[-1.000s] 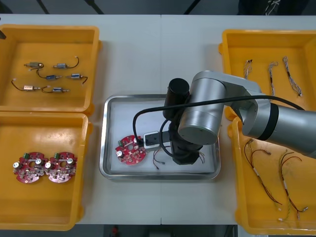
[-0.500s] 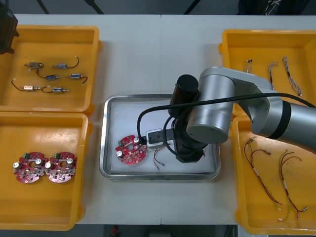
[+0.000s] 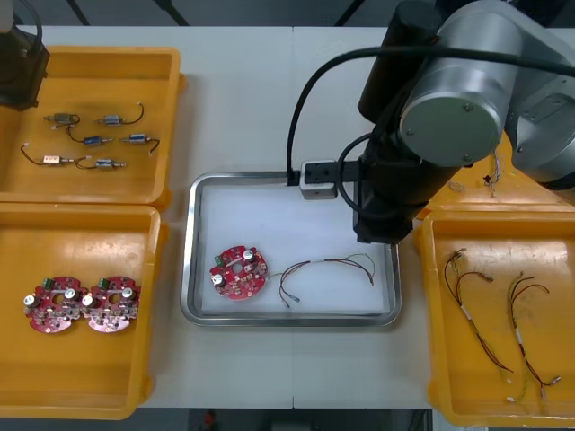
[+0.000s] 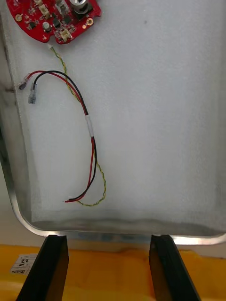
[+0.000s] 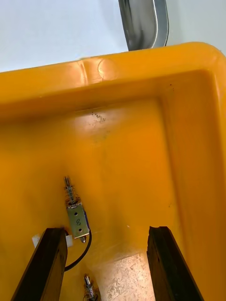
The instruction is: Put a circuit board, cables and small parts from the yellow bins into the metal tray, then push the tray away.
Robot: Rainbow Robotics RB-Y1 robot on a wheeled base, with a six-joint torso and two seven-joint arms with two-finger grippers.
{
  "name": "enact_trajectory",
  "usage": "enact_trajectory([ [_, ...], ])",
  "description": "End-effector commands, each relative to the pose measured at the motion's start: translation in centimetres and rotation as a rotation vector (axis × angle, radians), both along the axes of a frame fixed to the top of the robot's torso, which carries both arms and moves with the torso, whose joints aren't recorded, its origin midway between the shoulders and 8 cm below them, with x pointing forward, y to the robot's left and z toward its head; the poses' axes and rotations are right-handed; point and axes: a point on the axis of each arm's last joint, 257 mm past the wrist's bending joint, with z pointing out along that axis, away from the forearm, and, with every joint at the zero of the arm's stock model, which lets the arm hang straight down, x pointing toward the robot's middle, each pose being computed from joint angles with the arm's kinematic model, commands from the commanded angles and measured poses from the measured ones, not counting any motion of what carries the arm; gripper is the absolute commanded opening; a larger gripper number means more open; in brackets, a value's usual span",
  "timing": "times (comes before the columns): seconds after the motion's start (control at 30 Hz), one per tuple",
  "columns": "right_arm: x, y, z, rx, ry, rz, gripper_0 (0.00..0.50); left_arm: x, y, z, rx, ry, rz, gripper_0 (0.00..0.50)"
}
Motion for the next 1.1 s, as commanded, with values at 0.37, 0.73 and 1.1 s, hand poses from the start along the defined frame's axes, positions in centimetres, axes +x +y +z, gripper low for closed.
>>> enact_trajectory([
  [0.37,1.7,-8.0,5.0,0.167,0.007,-0.633,0.5,2.0,-1.3,0.3,0.039,-0.068,0.004,0.5],
  [0.73,2.5,-15.3,7.1,0.263,-0.021,-0.975,0.5,1.9,-1.5,-2.0,0.058,-0.052,-0.018,0.5],
  [1.1,5.1,-23.8,8.9,0.32,-0.06,-1.287,0.5,0.8,-0.7,-4.4,0.095,-0.001,-0.027,0.5],
])
